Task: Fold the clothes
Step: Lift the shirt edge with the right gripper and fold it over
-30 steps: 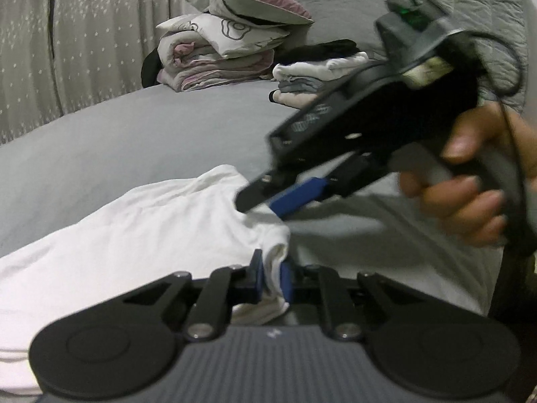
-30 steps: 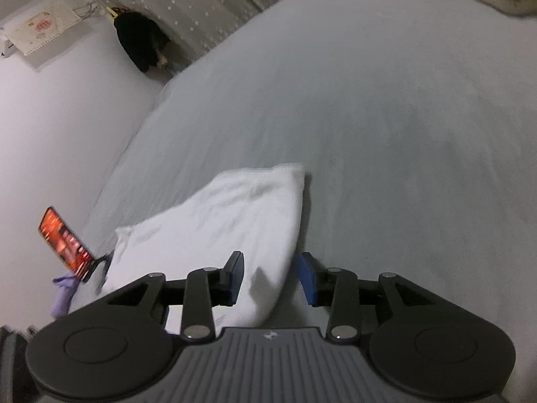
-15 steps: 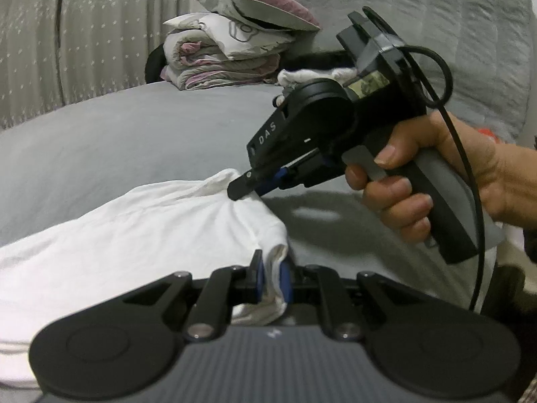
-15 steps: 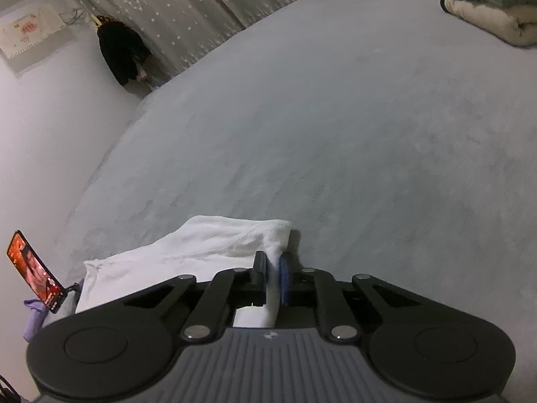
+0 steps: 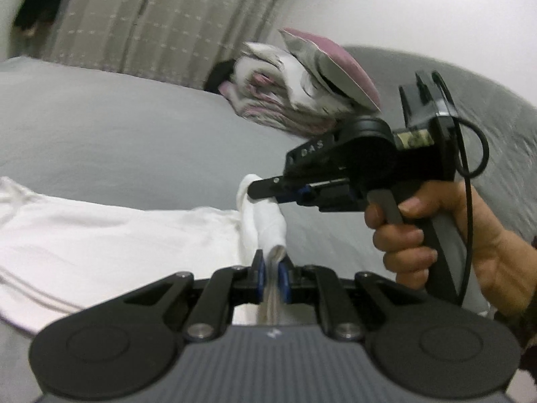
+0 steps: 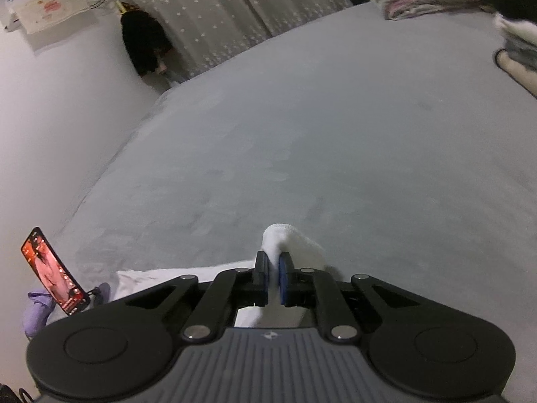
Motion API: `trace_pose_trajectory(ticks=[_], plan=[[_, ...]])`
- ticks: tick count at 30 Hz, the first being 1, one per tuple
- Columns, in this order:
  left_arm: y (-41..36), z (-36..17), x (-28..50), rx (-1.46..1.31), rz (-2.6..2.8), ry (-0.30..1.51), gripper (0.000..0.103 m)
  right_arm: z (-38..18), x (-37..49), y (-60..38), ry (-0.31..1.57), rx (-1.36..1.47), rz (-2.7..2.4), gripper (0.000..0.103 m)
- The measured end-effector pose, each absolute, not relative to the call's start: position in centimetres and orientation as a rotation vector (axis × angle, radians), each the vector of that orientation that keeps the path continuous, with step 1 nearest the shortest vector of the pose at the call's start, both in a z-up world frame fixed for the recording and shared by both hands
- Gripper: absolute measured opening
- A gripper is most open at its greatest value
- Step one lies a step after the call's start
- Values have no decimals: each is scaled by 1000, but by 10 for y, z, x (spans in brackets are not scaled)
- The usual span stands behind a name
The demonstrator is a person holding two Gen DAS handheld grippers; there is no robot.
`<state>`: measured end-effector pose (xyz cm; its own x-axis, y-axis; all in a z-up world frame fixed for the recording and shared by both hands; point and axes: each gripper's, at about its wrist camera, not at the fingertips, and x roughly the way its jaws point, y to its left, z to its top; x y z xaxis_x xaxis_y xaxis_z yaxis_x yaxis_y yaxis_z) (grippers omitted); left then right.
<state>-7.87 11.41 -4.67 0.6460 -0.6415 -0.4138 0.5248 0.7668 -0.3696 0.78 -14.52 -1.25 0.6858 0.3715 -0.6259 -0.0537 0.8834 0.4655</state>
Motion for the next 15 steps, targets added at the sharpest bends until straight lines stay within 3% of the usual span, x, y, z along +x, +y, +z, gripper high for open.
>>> trace_pose_trajectory(ticks=[15], plan=[[239, -53, -80, -461, -409, 573, 9, -13, 56, -39, 813, 378, 338, 9]])
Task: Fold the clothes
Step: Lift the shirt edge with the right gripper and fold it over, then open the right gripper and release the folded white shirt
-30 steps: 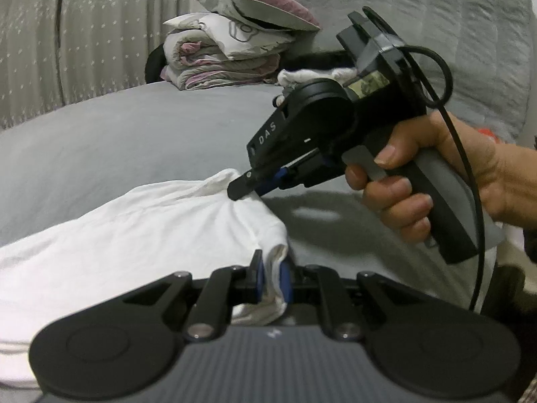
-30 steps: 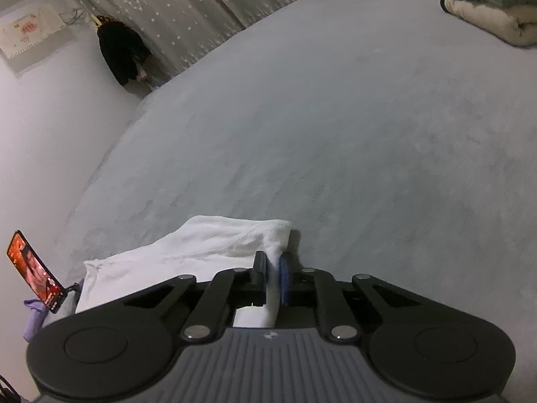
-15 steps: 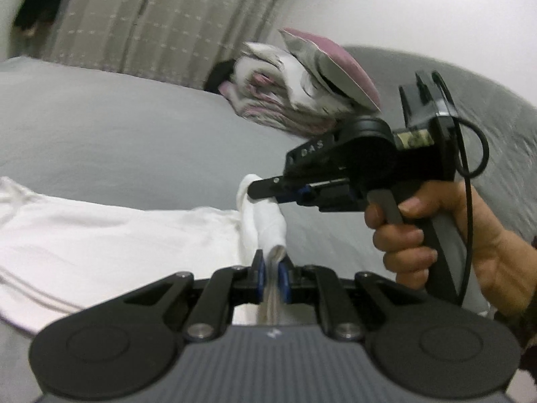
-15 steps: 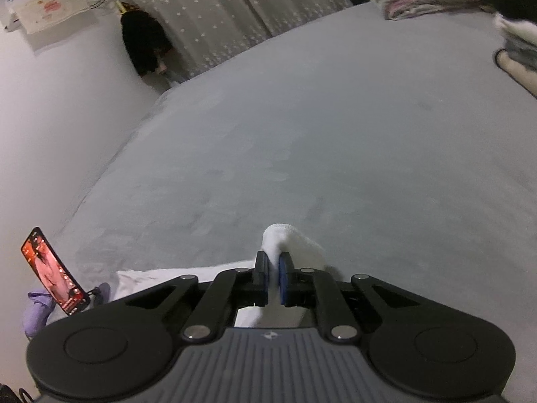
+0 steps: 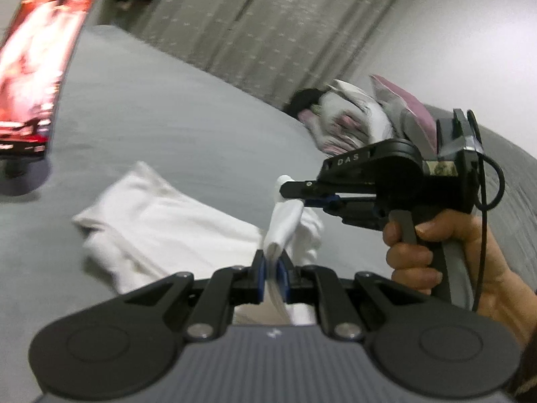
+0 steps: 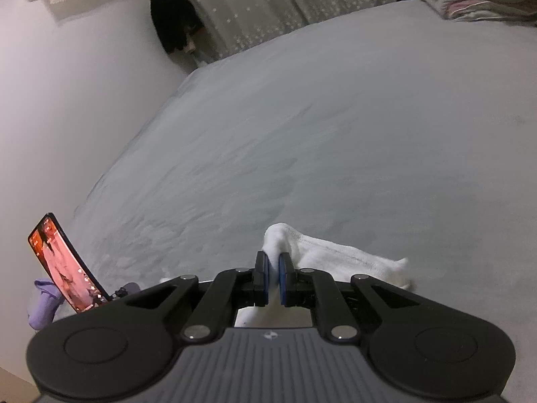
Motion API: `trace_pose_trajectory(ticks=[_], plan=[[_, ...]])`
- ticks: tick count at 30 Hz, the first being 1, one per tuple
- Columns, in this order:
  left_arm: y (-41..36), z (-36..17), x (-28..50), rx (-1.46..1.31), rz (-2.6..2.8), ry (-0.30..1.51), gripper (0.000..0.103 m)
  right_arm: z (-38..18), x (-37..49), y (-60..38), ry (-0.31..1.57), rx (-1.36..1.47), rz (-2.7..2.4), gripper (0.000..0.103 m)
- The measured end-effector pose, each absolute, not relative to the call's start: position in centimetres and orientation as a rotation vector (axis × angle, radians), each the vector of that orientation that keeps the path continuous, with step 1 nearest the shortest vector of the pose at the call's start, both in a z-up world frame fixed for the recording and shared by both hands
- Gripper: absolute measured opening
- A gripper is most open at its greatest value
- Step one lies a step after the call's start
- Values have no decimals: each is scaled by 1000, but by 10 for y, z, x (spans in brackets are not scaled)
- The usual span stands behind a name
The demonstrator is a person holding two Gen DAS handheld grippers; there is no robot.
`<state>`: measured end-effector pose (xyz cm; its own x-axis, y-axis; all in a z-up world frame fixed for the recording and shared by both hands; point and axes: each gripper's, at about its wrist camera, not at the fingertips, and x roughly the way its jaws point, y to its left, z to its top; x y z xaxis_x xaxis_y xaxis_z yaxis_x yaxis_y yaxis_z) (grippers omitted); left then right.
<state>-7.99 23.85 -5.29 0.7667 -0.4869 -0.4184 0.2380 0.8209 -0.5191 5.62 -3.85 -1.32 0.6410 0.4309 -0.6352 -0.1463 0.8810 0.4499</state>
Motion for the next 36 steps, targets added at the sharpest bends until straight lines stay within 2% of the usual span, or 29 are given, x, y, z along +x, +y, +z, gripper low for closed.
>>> trace_pose_trajectory(ticks=[7, 29, 33, 36], plan=[[276, -61, -78, -531, -274, 598, 9, -22, 72, 5, 843, 361, 374, 9], [308, -71, -67, -622, 6, 634, 5, -39, 83, 47, 900, 326, 456, 10], [311, -73, -66, -606, 51, 626, 5, -43, 83, 46, 904, 335, 468, 16], [308, -69, -67, -586, 56, 596, 10, -42, 81, 39, 898, 372, 494, 31]])
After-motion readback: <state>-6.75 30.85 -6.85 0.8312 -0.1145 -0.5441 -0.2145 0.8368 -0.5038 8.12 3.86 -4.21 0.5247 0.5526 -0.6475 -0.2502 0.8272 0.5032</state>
